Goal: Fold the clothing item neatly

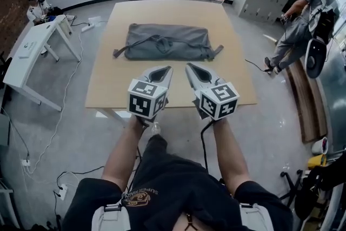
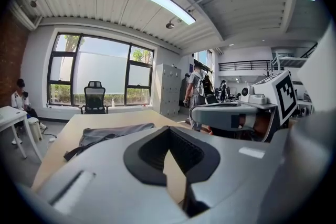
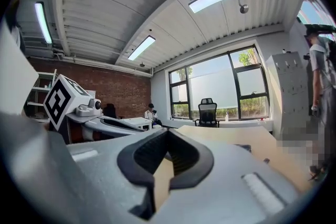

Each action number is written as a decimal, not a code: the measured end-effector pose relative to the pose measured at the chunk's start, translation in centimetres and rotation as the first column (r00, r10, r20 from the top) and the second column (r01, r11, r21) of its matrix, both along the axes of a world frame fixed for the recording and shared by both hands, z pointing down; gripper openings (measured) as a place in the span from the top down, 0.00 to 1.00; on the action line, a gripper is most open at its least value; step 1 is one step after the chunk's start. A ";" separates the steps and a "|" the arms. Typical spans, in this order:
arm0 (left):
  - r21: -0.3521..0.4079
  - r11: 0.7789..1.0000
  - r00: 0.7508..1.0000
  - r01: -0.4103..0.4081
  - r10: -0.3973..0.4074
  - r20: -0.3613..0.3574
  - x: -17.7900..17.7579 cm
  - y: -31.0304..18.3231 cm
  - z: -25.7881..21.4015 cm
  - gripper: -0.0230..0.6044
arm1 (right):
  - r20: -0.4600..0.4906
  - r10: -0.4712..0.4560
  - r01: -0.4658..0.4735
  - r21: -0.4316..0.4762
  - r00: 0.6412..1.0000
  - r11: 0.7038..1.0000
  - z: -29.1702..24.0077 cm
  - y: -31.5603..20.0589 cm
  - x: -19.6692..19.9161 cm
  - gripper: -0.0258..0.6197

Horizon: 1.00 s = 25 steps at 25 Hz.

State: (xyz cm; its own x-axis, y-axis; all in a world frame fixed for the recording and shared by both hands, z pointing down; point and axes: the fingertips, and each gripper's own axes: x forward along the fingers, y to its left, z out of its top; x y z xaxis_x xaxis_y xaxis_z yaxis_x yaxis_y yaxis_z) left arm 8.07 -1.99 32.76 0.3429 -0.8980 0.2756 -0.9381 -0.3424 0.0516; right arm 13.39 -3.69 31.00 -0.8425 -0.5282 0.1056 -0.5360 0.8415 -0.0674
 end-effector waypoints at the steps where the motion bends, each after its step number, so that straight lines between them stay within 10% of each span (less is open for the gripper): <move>1: 0.010 1.000 1.000 -0.003 0.003 -0.001 0.2 0.5 -0.5 0.95 | 0.008 0.001 -0.001 0.005 1.000 1.000 -0.4 0.6 0.3 0.96; 25: 0.107 0.994 1.000 -0.022 0.021 0.017 2.8 5.8 -5.4 0.95 | 0.050 -0.010 0.005 0.100 0.999 0.995 -5.2 6.5 2.3 0.96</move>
State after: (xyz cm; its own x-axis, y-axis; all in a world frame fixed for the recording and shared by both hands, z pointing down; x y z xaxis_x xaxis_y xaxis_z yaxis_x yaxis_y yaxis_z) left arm 10.83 3.78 27.40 0.3587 -0.9151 0.1839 -0.9309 -0.3653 -0.0017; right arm 15.71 2.86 25.75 -0.8496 -0.5273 0.0099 -0.5274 0.8496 -0.0094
